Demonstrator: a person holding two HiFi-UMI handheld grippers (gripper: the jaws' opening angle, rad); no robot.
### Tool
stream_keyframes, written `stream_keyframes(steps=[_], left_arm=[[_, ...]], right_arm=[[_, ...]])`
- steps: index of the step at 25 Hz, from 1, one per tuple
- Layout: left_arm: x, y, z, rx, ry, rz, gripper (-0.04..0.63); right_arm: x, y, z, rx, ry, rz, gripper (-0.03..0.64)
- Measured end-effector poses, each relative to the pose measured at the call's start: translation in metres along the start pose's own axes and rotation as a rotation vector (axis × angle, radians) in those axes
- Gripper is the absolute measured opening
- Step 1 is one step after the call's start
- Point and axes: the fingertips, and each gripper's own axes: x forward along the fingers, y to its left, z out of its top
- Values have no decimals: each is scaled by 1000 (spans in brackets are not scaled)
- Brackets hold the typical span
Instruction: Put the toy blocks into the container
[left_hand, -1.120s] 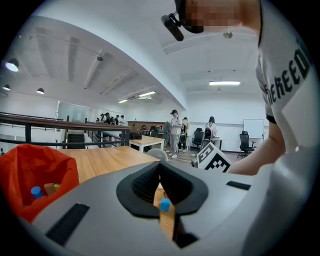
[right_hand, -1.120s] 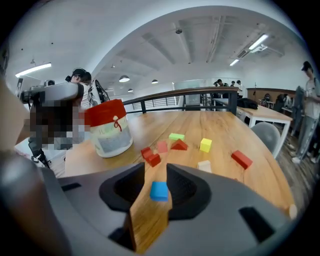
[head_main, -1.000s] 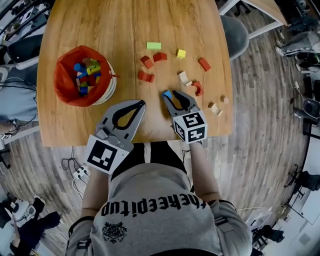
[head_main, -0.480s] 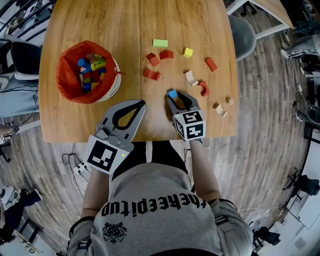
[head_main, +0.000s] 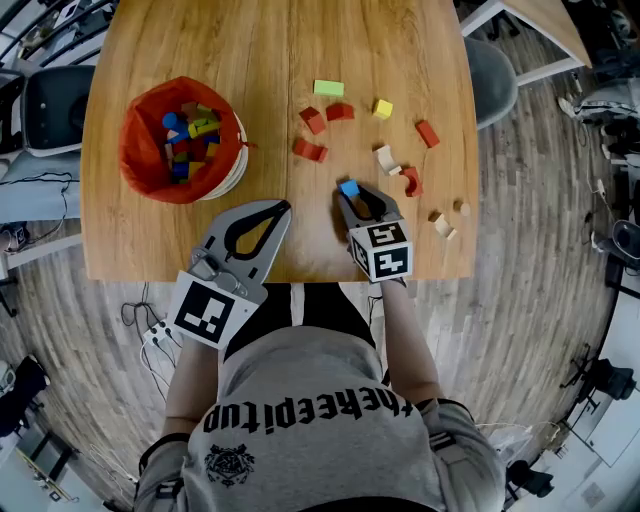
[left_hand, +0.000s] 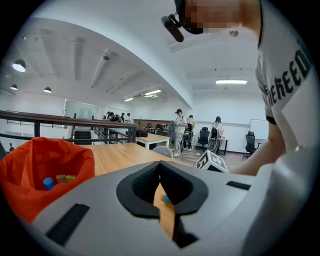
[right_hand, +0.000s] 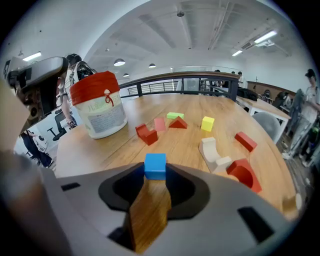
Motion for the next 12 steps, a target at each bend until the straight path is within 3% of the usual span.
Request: stream_keyframes(steps=[12], left_arm=[[-16, 7, 13, 8, -45, 63, 15]], right_arm=[[-23, 25, 71, -70, -148, 85, 143]])
